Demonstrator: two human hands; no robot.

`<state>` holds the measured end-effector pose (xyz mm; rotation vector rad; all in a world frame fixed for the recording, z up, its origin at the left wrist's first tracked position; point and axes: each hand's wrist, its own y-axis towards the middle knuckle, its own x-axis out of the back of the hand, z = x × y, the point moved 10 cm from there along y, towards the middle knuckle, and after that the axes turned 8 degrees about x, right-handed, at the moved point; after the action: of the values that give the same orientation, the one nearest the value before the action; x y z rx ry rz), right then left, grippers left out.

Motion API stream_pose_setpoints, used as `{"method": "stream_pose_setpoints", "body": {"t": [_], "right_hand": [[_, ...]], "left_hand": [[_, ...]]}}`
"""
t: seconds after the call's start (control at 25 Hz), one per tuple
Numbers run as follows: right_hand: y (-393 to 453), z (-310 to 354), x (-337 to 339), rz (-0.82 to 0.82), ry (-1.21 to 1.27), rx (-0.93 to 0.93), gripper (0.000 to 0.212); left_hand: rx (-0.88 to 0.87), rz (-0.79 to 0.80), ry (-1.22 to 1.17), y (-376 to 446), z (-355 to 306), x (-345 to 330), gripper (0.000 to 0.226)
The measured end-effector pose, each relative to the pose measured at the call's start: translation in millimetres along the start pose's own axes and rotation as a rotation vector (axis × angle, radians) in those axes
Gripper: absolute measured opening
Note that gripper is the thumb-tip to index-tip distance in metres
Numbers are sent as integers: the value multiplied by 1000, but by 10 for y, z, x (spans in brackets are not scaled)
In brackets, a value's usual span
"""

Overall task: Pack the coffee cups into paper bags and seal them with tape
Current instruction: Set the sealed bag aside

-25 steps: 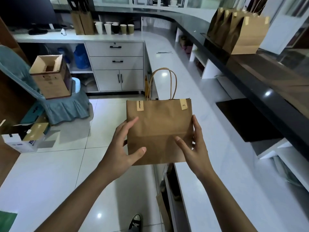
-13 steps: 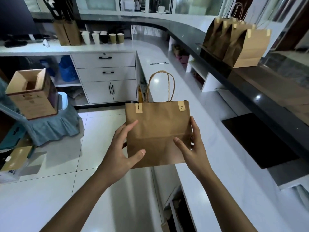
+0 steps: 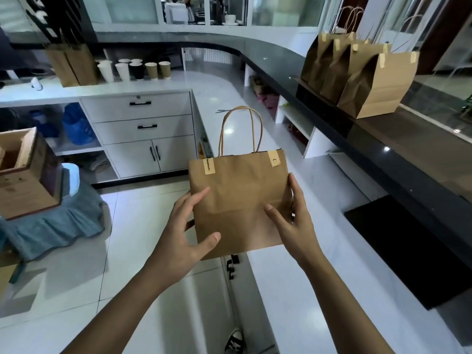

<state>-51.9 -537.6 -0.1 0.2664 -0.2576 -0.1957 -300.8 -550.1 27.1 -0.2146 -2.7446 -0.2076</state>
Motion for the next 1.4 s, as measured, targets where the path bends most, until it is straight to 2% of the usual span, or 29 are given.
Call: {"method": "stream_pose_setpoints", "body": {"t": [0.28, 0.48, 0.8, 0.96, 1.16, 1.4], "right_hand": [[979, -185, 478, -132, -34, 10, 83], [1341, -59, 976, -219, -78, 11, 82], [1599, 48, 1936, -443, -239, 14, 69], [1700, 74, 2416, -575, -326, -15, 72], [1850, 52, 2856, -654, -375, -74, 74], [2015, -92, 3173, -698, -386, -98, 74]], "left_hand": [[-84, 76, 20, 1138, -299, -366, 80], [-183, 148, -12, 1693, -608, -756, 77], [-293, 316, -100, 2238, -1065, -1456, 82], [-345, 384, -141, 2444, -1341, -1781, 81], [-381, 446, -159, 2650, -1614, -2158, 82], [-446, 434, -126, 2900, -1798, -2566, 86]]}}
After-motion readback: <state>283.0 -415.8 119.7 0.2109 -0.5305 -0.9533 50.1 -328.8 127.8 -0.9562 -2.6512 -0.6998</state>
